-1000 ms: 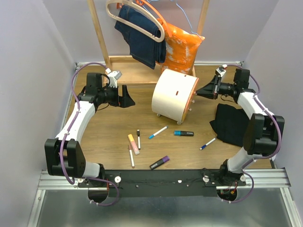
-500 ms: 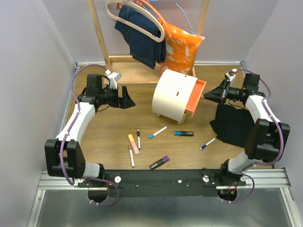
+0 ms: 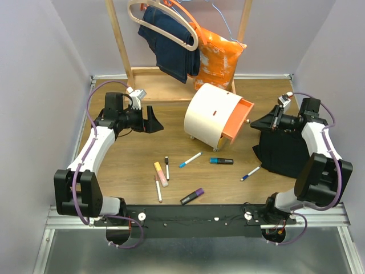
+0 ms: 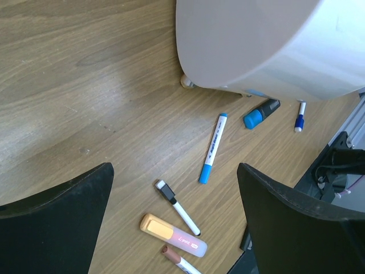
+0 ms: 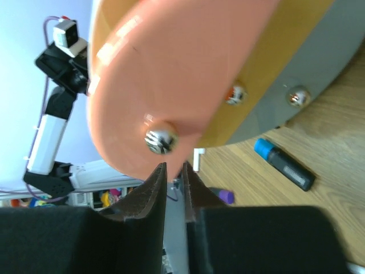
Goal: Sort the stationery into containers
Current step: Open the drawer in the storage box, then pick up the pen from the center of the board.
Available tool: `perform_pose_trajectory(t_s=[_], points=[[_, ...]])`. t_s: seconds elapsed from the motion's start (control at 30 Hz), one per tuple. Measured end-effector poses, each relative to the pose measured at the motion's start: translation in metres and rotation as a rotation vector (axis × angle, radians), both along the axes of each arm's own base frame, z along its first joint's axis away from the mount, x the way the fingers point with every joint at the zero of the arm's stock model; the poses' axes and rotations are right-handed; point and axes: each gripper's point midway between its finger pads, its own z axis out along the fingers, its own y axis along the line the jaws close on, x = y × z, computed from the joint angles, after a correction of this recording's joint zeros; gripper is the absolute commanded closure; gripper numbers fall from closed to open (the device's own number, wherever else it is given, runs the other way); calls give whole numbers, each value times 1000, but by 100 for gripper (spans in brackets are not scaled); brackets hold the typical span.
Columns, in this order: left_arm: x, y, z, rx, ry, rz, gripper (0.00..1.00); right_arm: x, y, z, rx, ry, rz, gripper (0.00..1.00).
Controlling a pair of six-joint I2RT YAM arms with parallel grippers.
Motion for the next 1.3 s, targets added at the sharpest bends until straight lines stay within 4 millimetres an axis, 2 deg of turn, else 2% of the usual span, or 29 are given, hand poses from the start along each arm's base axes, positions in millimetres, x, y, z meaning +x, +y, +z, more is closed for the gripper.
perform_pose_trajectory(t_s=[0.13,0.27,0.33,0.5,0.87,0.97,1.03,1.1,1.17,1.23,1.3], points=[[-2,0,1,-6,-7,1,1,-6,-5,-11,-23,25,-19,84],[-4,-1,0,-13,-6,0,1,-10,-9,-18,-47,38,-24,60],[-5,-1,-1,-15,-7,1,1,-13,-8,-18,-42,39,-17,56],[-9,-2,-4,-22,0,4,1,-16,-5,-7,-9,22,3,55],[-8,-2,0,-28,-14,3,2,-7,-7,23,-2,-80,33,55],[-9,-1,0,-21,-19,-1,2,-1,-11,48,-83,-181,50,53],[-11,0,-1,-5,-25,-4,2,0,-17,63,-218,-323,83,52],[-14,2,-3,20,-31,-12,1,-3,-22,70,-327,-424,107,47],[-18,3,-6,55,-46,-33,1,-15,-26,66,-450,-497,137,45],[-29,-4,-10,113,-77,-99,1,-38,-29,61,-606,-589,179,44],[-41,-15,-12,155,-106,-169,1,-55,-30,60,-688,-634,199,44]])
